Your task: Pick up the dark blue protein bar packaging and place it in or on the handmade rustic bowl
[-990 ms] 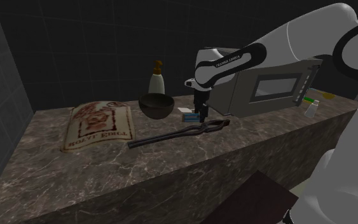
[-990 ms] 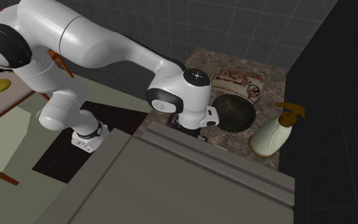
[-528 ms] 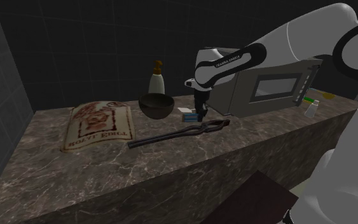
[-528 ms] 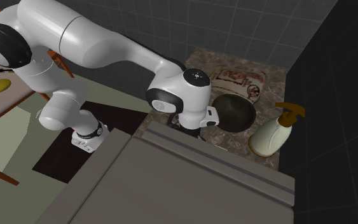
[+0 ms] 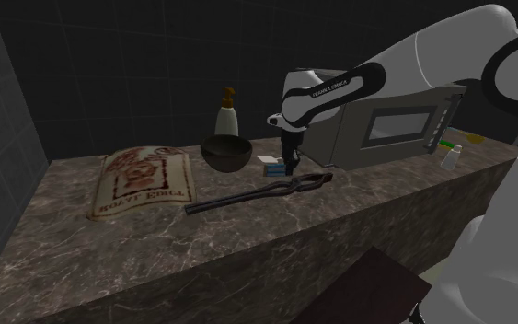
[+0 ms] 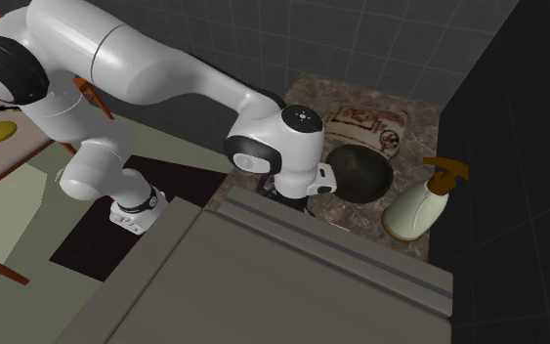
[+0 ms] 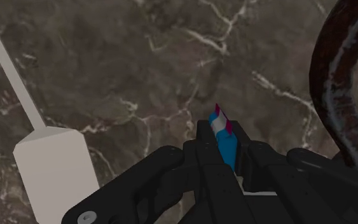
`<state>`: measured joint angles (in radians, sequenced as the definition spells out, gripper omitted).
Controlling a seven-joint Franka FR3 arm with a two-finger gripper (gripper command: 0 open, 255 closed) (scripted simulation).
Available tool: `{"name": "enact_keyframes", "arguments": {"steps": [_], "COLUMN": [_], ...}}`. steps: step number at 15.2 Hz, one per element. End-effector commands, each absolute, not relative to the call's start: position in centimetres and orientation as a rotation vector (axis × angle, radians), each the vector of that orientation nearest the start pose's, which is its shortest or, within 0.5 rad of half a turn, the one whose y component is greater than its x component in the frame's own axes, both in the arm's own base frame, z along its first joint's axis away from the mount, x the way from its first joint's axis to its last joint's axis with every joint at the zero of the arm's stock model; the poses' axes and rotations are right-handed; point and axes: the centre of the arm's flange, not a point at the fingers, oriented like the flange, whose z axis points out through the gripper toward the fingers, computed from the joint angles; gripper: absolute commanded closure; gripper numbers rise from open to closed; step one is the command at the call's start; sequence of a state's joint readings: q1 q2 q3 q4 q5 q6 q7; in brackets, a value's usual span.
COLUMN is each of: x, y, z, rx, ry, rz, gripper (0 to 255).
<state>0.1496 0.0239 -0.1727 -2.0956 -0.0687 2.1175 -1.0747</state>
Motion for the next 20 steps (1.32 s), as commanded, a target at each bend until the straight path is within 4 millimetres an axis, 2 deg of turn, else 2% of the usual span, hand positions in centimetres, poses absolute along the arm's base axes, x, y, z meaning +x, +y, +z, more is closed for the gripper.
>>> {"name": "enact_keyframes", "arguments": {"steps": [1, 20], "x": [54.8, 54.8], "y": [-1.5, -1.5], "z": [41.5, 51.6], "rx": [-2.733, -2.733], "ry": [-1.652, -1.652], "rz": [0.055, 0.055], "gripper": [255, 255]}}
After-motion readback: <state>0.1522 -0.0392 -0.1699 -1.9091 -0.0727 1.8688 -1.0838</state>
